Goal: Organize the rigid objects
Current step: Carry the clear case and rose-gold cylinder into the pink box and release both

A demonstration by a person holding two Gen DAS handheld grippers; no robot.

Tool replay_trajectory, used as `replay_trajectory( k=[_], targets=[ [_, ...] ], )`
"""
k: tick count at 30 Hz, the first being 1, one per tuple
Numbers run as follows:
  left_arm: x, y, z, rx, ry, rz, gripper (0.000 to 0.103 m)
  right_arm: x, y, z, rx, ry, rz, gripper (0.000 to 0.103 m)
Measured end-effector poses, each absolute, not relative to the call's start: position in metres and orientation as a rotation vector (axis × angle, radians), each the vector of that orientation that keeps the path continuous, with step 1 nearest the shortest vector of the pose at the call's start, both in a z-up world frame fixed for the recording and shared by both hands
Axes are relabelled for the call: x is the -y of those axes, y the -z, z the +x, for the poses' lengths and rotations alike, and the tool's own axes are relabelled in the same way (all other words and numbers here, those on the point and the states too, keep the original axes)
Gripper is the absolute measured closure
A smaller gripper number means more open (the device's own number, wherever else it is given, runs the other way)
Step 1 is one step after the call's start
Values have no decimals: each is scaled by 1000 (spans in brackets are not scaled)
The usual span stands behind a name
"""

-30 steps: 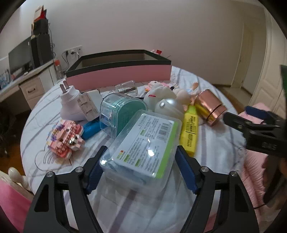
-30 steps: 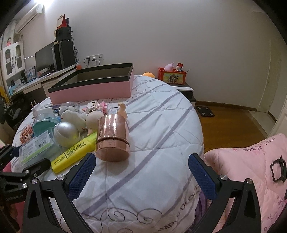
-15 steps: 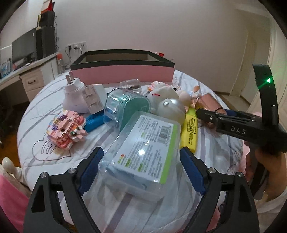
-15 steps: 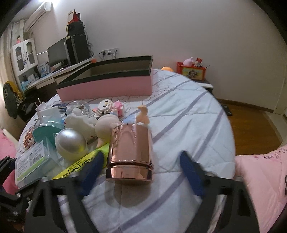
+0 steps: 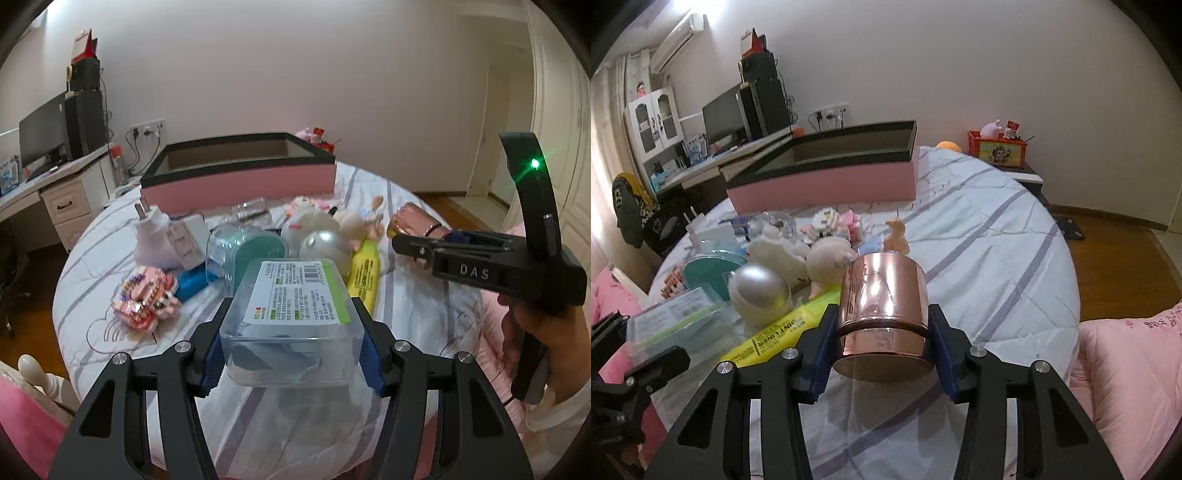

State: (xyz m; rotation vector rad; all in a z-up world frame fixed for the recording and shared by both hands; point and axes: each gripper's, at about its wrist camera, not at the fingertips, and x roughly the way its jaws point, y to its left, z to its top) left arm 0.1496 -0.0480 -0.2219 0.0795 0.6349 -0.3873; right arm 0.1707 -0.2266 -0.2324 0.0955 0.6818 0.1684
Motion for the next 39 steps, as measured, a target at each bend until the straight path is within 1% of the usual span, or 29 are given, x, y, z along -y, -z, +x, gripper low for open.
replay_trajectory(
  k=[6,11,17,23,28,33,39],
  targets=[
    [48,214,149,-599,388,63,42,228,219,167,-651,-166,104,55],
    [46,198,150,-555,392,65,42,223,206,169,-627,-179,98,55],
    [45,171,179,-503,365,73,42,215,182,188,-593,-211,91,55],
    [38,147,246,-510,345,62,42,198,151,236,-568,-241,52,55],
    [35,141,309,-518,283,86,42,181,147,298,-617,-270,52,55],
    [28,162,385,-641,237,77,42,162,167,366,-742,-283,54,55],
    [18,192,434,-767,204,58,42,146,195,411,-863,-264,27,55]
  ],
)
